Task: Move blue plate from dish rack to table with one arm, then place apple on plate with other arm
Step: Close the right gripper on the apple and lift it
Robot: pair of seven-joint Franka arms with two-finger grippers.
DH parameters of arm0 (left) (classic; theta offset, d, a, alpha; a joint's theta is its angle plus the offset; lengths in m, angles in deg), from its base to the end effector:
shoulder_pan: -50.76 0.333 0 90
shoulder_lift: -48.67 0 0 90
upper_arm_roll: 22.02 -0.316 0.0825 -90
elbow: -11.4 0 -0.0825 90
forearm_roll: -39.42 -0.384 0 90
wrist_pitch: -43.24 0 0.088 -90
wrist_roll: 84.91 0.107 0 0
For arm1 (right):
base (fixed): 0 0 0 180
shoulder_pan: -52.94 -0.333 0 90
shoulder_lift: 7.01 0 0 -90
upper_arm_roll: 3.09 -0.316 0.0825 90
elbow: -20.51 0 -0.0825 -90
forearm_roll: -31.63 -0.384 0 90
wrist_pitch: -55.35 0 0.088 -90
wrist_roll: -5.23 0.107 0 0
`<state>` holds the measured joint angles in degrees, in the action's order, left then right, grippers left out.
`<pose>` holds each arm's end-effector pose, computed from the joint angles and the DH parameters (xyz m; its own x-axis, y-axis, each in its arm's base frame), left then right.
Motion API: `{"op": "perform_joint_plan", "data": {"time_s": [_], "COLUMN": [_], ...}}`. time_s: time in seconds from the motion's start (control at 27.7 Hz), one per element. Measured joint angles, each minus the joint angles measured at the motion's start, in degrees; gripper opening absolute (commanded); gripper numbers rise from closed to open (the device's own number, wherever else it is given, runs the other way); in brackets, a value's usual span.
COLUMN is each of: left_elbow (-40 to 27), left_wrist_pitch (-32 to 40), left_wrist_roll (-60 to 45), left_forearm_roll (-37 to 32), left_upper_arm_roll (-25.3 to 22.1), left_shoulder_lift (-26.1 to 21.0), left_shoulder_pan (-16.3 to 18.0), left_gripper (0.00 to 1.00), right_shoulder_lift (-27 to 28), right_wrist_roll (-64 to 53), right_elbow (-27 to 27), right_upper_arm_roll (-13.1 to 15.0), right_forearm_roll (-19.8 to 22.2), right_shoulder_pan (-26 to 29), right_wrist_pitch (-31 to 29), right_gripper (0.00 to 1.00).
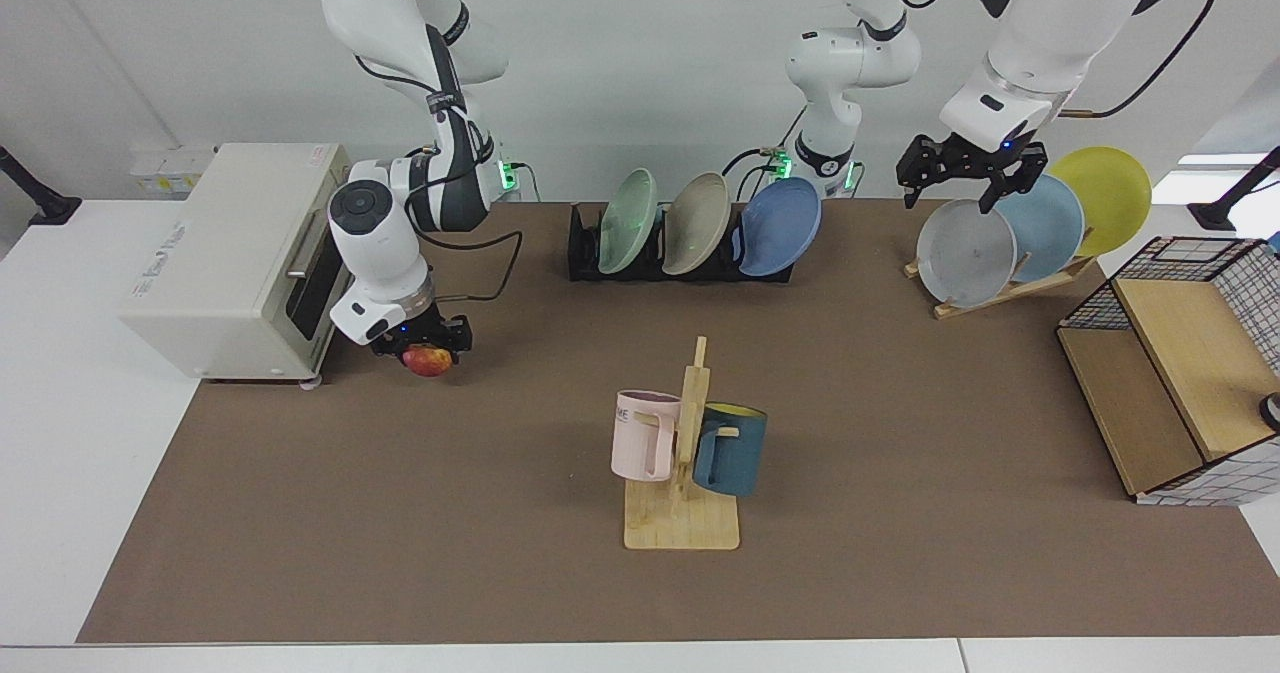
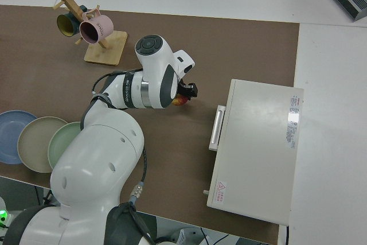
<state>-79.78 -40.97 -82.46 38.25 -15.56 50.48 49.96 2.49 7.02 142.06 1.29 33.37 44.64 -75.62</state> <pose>0.5295 -0.0661 0.6236 0.9820 -0.1657 -0.0911 -0.1682 -0.9855 -0.0201 0.5638 0.0385 0.3342 0.9983 0.0581 -0.0003 0.0581 -0.9977 0.0355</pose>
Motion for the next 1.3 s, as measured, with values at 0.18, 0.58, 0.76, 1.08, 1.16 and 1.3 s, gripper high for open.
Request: {"op": "perform_joint_plan", "data": {"time_s": [0.18,0.58,0.76,1.08,1.16,1.3], "left_elbow": [0.00,0.00,0.00,0.00,0.00,0.00], "left_wrist_pitch": [0.00,0.00,0.00,0.00,0.00,0.00], "left_wrist_roll": [0.00,0.00,0.00,0.00,0.00,0.00], "left_forearm_roll": [0.00,0.00,0.00,0.00,0.00,0.00], "left_upper_arm_roll": [0.00,0.00,0.00,0.00,0.00,0.00], "left_shoulder_lift": [0.00,0.01,0.01,0.04,0.04,0.05], "left_shoulder_pan": [0.00,0.00,0.00,0.00,0.00,0.00], "left_gripper": [1.00,1.00,1.00,1.00,1.00,1.00], "right_shoulder_lift": [-1.88,-4.94,-6.29,-8.35,-9.03,-10.56], "right_wrist_roll": [-0.14,-0.70,-0.76,-0.76,-0.76,-0.76], "right_elbow": [-1.99,-6.41,-8.82,-13.31,-14.60,-17.14], "right_upper_arm_roll": [0.00,-0.01,-0.02,-0.14,-0.15,-0.11], "right_forearm_roll": [0.04,0.19,0.19,0.17,0.17,-0.13], "right_shoulder_pan": [0.06,0.25,0.25,0.24,0.25,0.25], "right_wrist_pitch": [3.93,11.60,15.37,23.35,25.97,31.09], "right_gripper": [0.00,0.00,0.00,0.00,0.00,0.00]}}
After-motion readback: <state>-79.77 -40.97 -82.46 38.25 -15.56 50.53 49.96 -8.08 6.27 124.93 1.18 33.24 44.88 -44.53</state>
